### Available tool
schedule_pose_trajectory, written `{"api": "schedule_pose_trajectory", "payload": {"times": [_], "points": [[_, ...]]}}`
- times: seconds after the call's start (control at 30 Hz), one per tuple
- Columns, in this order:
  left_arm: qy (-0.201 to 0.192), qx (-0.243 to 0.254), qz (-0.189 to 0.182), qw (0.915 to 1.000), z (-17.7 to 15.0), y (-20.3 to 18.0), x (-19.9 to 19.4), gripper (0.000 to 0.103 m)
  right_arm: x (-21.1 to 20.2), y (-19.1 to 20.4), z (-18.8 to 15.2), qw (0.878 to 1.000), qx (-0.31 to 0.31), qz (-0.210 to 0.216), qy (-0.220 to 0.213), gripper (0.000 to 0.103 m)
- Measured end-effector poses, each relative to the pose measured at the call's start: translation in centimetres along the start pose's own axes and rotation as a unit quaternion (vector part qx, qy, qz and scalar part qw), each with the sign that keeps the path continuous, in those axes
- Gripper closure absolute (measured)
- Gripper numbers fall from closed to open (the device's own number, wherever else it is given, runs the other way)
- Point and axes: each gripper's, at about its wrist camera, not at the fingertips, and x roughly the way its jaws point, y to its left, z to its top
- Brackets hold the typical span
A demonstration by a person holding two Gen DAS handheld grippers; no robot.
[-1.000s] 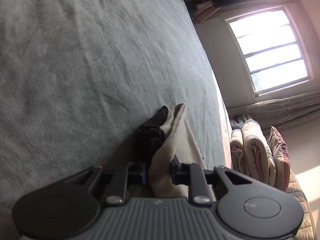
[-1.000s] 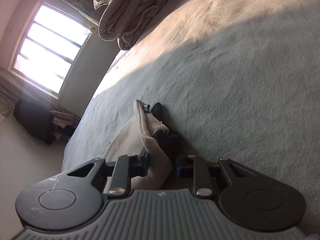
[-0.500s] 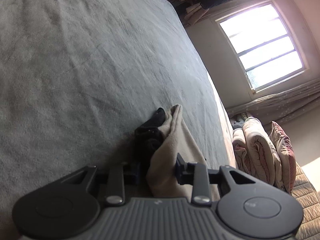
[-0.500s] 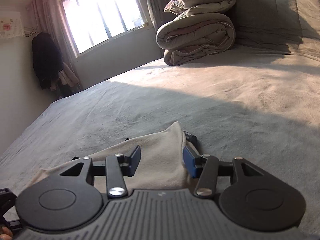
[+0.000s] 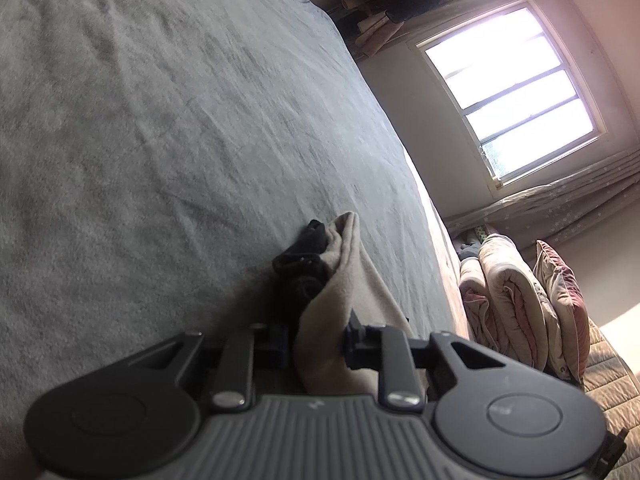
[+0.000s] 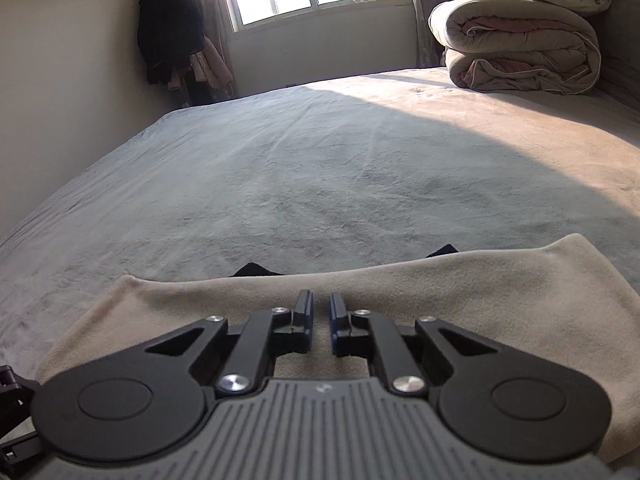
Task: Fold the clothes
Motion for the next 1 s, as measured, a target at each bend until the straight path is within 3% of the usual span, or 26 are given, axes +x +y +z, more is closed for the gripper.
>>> {"api": "schedule_pose_trajectory", "payload": {"times": [0.13,0.33,0.53,0.87,1.0], "points": [[-0.006,0.011,-0.004,0.9999,-0.2,0.0,0.0,0.079,1.1,0.1,-0.4,1.000,0.002,-0.006,0.011,0.102],[-0.017,0.035,-0.017,0.9991,0.1,-1.6,-0.8,0.081,2.6,0.2,-0.9,1.000,0.006,-0.013,0.027,0.101],[-0.035,0.091,-0.049,0.9941,0.5,-5.2,-2.2,0.081,0.8,-0.4,-1.5,0.997,0.048,0.027,0.046,0.084],[-0.041,0.140,-0.068,0.9869,-0.8,-8.5,-3.2,0.082,-2.1,-1.4,-2.4,0.986,0.119,0.093,0.076,0.087],[-0.040,0.159,-0.084,0.9829,-1.2,-10.2,-3.1,0.082,-3.3,-3.8,-1.3,0.978,0.161,0.110,0.073,0.084]]}}
